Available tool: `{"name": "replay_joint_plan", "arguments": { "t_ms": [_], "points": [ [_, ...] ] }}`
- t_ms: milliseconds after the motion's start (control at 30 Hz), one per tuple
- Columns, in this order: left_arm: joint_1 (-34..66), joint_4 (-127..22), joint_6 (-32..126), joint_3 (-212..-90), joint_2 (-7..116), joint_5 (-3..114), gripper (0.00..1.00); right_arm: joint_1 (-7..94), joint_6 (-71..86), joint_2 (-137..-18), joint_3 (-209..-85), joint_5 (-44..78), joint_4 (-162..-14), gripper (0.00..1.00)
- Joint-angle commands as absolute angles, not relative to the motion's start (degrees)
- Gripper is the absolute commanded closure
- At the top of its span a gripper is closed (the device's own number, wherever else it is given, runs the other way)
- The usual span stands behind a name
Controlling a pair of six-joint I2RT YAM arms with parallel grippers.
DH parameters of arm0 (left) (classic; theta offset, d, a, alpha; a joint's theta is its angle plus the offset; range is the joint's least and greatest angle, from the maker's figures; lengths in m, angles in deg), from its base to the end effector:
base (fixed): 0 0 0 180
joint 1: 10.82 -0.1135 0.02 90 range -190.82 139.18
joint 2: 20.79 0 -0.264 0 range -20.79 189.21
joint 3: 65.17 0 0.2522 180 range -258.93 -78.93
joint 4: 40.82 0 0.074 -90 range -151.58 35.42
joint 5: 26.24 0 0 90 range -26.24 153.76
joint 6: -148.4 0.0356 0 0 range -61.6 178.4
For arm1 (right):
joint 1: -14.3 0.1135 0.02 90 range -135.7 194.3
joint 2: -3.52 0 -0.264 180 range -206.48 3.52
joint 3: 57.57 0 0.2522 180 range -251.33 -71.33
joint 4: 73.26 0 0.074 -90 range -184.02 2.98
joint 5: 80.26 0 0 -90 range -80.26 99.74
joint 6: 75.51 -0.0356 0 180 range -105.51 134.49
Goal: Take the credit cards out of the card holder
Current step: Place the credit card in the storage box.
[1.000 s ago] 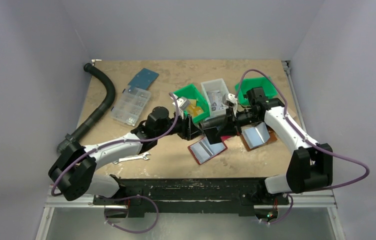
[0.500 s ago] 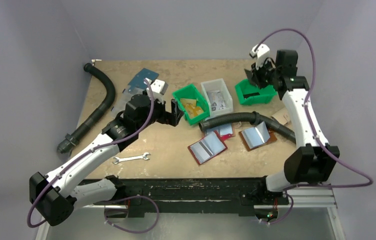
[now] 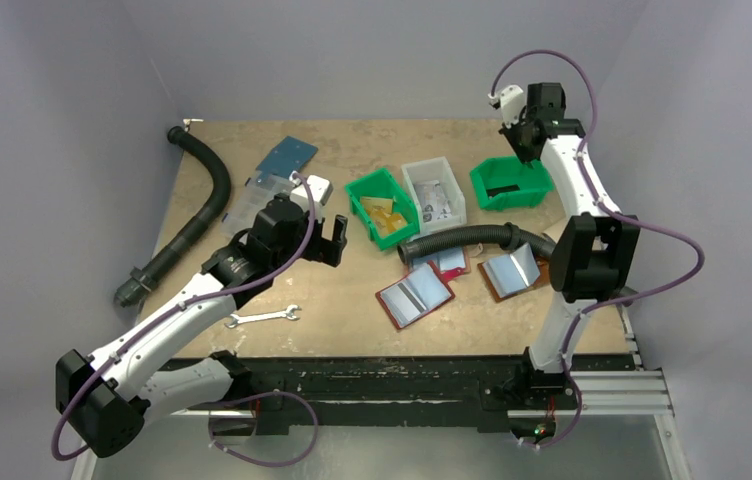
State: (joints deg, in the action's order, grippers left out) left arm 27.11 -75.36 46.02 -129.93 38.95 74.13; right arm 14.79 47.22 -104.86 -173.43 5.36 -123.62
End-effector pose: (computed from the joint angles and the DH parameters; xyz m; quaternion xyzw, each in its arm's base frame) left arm 0.1878 -0.1382 0.3099 0.1459 0.8492 -0.1425 0.4872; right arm 0.4335 0.0010 0.3224 -0.2472 0.8821 -0.1445 0.3740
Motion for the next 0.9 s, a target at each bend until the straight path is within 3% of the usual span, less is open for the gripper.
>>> {"name": "replay_joint_plan", "arguments": {
  "t_ms": [0,400,500,700,867],
  "points": [
    [26.9,-75.1,47.2,-130.1,37.4,76.1,0.01,15.3,50.9,-105.9,-177.0,2.5,-127.0,1.0],
    [26.8,-75.3,47.1,-130.0,37.6,76.7,0.01,15.4,52.5,-111.4,-174.0,-2.7,-122.1,0.99],
    [26.8,-75.3,47.1,-130.0,37.7,76.5,0.01,15.8,52.2,-112.7,-174.2,-2.4,-122.7,0.93],
    [26.6,-75.1,47.1,-129.9,37.5,76.1,0.01,16.1,46.9,-111.0,-175.4,9.1,-126.6,0.67],
    [26.5,-75.0,47.0,-129.9,37.6,74.8,0.01,16.0,42.1,-104.6,-172.5,20.0,-128.1,0.59]
  ]
}}
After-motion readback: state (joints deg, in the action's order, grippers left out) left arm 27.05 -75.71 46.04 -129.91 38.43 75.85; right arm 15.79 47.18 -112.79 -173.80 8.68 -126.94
